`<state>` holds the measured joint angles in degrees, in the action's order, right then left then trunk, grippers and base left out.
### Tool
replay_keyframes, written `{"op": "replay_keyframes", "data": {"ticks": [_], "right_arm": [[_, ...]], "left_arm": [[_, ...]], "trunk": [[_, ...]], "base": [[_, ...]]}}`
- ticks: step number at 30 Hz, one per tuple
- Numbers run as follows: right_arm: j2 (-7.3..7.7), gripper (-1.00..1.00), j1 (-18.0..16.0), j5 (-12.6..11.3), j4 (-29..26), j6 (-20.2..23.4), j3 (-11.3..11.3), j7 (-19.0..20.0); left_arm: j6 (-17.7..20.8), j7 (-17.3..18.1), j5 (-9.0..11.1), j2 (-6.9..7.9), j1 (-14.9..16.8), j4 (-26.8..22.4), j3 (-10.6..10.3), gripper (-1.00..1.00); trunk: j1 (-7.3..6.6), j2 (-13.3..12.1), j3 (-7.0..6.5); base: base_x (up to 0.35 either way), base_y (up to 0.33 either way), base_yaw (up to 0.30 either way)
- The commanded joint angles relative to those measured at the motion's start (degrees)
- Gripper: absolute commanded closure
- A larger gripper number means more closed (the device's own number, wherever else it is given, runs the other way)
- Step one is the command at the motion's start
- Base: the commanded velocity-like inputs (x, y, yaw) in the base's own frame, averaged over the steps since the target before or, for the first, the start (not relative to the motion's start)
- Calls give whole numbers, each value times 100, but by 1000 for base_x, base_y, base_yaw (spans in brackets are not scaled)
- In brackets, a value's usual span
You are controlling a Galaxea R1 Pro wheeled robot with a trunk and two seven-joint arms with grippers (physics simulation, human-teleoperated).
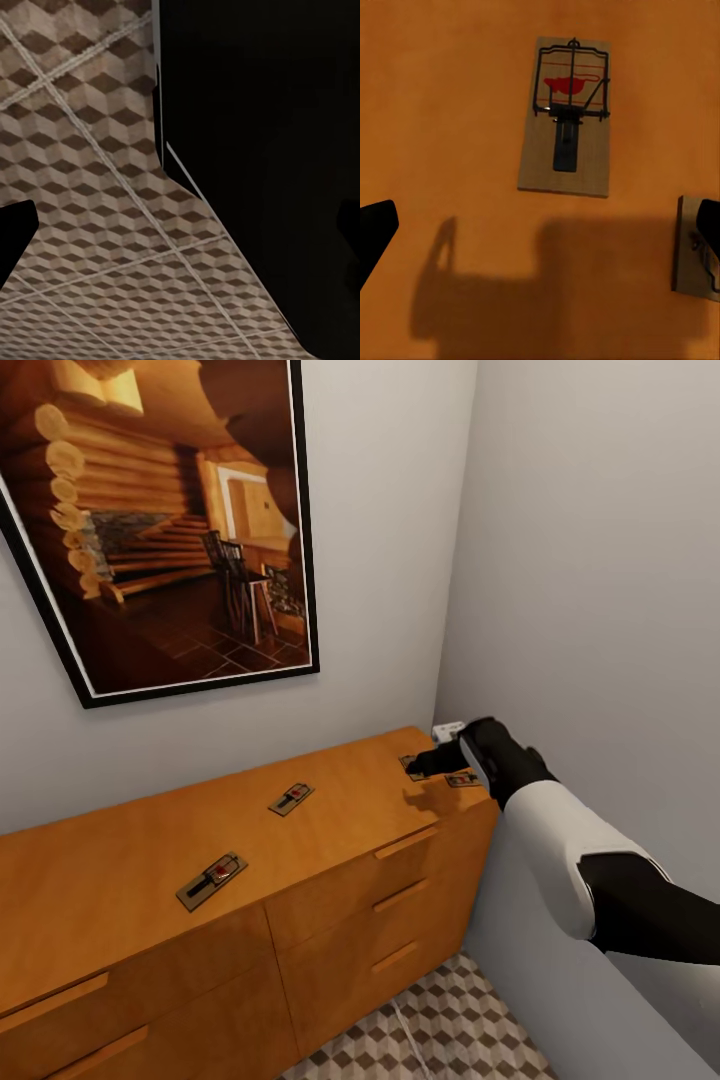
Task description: Take the four mousetraps from the cabinet in the bathroom and place them on the bathroom floor. Make sure all four end up on the same floor surface, and ensure that at least two of them are either under or directly next to the same bathroom sink.
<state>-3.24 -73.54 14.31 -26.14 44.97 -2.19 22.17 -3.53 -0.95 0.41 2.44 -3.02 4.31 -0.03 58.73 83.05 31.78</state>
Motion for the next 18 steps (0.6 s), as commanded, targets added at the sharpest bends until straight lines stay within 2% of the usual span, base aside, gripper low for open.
{"op": "replay_keyframes", "data": {"ticks": [1,18], "right_arm": [[0,-100,-2,58,56,-68,-9,53],[6,-100,-2,47,544,-612,-2,76]], "left_arm": [[-34,-10,6,1,3,11,4,-100],[-28,-40,29,52,3,9,21,-100]], "trunk": [[0,2,4],[0,2,4]], "base": [[0,0,0],[0,0,0]]}}
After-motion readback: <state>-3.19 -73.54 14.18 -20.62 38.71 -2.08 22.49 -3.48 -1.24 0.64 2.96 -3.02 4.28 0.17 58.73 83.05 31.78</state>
